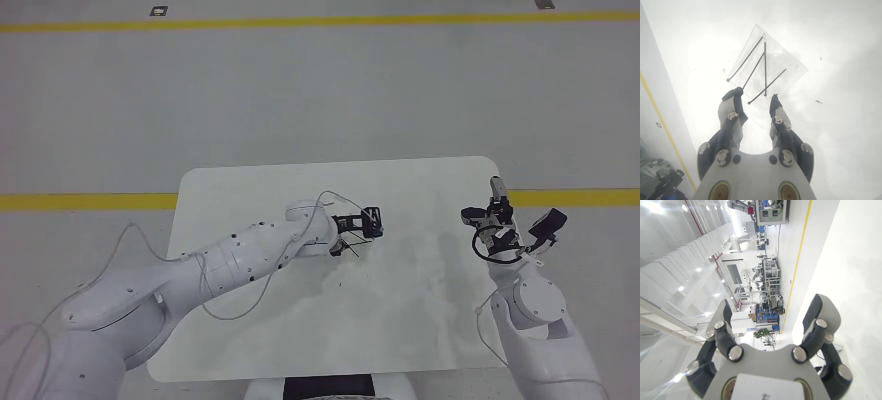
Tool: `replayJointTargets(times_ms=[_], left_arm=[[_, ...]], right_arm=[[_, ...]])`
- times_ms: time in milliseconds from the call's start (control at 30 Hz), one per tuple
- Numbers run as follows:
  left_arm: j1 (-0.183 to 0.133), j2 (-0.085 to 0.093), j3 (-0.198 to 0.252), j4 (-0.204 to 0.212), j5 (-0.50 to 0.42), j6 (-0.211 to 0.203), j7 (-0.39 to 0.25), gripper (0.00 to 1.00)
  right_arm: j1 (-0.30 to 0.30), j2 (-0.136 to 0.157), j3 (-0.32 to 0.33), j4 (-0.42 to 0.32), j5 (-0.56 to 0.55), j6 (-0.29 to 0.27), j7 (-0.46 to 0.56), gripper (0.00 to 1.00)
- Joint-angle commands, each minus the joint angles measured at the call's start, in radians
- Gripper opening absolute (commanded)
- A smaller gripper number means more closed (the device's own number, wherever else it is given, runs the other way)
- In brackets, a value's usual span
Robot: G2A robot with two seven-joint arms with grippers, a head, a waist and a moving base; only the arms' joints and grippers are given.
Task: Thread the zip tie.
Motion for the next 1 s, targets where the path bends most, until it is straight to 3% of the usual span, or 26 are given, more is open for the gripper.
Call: replayJointTargets(times_ms=[0, 500, 967], left_arm=[[0.002, -0.002, 0.000, 0.004, 0.004, 0.000, 0.003, 0.31], [0.012, -0.018, 0.000, 0.028, 0.033, 0.000, 0.050, 0.25], [0.019, -0.023, 0.000, 0.033, 0.042, 0.000, 0.033, 0.25]], right_arm=[[0.000, 0.000, 0.000, 0.000, 0.000, 0.000, 0.000, 1.00], [0.000, 0.000, 0.000, 0.000, 0.000, 0.000, 0.000, 1.00], [0.000, 0.000, 0.000, 0.000, 0.000, 0.000, 0.000, 1.00]])
